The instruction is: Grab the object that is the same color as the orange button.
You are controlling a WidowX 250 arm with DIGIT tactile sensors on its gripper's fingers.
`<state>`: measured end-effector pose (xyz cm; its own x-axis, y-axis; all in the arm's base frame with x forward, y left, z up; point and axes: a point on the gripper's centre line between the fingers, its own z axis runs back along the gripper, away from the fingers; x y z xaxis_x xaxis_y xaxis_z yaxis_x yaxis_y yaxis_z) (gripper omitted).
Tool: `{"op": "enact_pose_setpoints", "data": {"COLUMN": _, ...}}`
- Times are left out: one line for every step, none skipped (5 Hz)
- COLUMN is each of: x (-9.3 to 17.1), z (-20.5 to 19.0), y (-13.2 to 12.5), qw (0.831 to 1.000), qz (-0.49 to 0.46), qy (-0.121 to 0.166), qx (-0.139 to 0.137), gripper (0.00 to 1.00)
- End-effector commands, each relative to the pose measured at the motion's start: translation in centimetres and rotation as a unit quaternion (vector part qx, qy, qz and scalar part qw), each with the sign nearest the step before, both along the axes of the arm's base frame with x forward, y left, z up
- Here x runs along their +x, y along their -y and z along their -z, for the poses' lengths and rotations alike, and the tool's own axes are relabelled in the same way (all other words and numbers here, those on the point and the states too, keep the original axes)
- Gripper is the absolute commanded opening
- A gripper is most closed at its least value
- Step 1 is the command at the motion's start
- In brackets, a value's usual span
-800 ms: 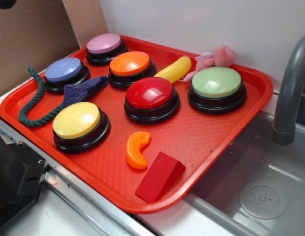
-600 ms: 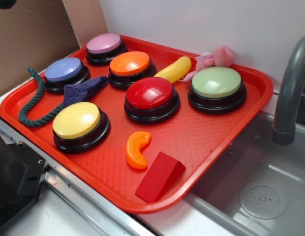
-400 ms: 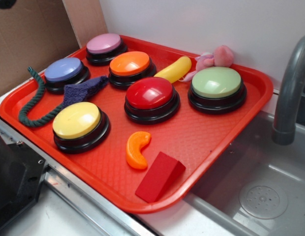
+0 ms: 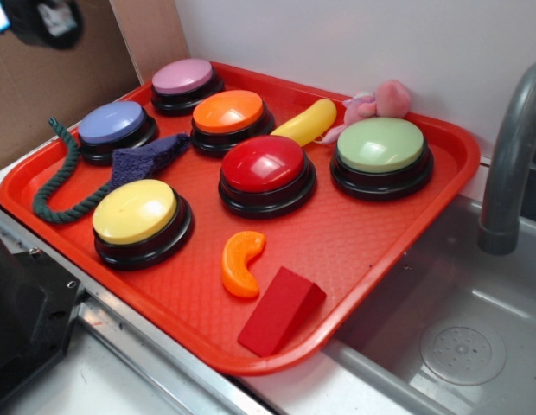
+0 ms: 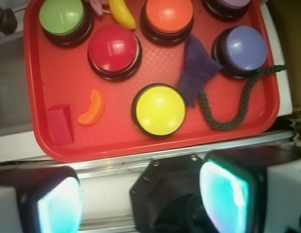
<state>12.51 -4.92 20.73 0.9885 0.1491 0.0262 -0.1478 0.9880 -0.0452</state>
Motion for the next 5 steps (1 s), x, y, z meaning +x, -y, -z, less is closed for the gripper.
{"op": "enact_pose_setpoints", "data": {"x": 2.3, "z": 4.9, "y": 2.8, "qw": 0.993, "qz": -0.121, "qy": 0.006, "qx": 0.000, "gripper": 1.00}}
{"op": "enact_pose_setpoints", "data": {"x": 3.3, "z": 8.2, "y": 3.7, "qw": 0.986, "qz": -0.161, "qy": 0.017, "qx": -0.043, "gripper": 1.00}}
{"op": "enact_pose_setpoints", "data": {"x": 4.4, "z": 11.1, "y": 4.7, "qw": 0.979, "qz": -0.201, "qy": 0.015, "qx": -0.032, "gripper": 1.00}}
{"op": "enact_pose_setpoints", "data": {"x": 5.1, "z": 13.0, "y": 4.9, "qw": 0.976, "qz": -0.215, "qy": -0.002, "qx": -0.021, "gripper": 1.00}}
{"op": "enact_pose_setpoints", "data": {"x": 5.4, "z": 15.3, "y": 5.8, "qw": 0.971, "qz": -0.238, "qy": -0.009, "qx": -0.014, "gripper": 1.00}}
